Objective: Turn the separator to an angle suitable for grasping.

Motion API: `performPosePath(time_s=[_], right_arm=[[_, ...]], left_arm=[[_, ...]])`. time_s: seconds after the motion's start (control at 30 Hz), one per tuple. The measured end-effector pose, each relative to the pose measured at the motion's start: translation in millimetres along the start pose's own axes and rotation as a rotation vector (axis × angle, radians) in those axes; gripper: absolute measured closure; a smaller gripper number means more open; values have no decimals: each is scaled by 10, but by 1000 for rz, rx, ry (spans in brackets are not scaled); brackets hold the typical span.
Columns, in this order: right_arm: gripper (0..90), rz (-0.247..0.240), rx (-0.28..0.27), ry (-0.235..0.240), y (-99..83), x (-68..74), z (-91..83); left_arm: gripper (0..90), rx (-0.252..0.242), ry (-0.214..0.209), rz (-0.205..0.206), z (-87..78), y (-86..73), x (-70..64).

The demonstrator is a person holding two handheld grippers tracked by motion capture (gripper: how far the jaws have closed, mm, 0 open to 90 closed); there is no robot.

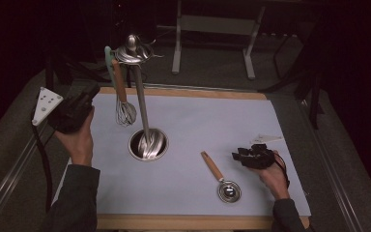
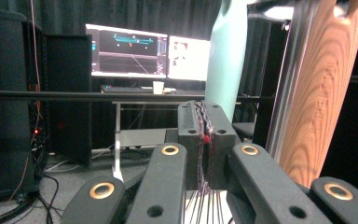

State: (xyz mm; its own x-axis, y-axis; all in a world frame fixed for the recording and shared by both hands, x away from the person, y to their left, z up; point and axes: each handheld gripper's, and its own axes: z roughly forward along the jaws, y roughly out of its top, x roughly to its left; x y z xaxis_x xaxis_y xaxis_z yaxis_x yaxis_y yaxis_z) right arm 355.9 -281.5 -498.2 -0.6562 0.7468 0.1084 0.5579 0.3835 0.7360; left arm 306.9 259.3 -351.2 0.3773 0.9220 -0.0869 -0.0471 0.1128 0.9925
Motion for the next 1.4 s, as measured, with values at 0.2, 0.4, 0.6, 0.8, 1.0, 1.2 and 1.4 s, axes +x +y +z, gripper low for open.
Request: performPosePath(time_s=[0.2, 0.4, 0.6, 0.8, 1.0, 1.2, 1.4], right_arm=[[602, 1, -2, 1, 1, -3, -7], [602, -1, 3, 4, -2, -3, -2], [602, 3, 3, 6, -5, -9, -5], [602, -2, 6, 6, -5, -1, 4], [602, 0, 9, 8, -5, 2, 6], [601, 2, 11, 10, -4, 10, 8], [601, -2, 18, 13, -7, 16, 17]], left_arm=[[879, 38, 2, 2, -32, -163, 33], [878, 88, -3, 5, -49, -334, 54], [876, 144, 4, -9, -94, -569, 85], [868, 209, 19, -21, -137, -825, 106], [856, 280, 19, -56, -194, -1092, 111], [856, 335, 13, -70, -231, -1266, 96], [850, 396, 10, -76, -284, -1491, 29]])
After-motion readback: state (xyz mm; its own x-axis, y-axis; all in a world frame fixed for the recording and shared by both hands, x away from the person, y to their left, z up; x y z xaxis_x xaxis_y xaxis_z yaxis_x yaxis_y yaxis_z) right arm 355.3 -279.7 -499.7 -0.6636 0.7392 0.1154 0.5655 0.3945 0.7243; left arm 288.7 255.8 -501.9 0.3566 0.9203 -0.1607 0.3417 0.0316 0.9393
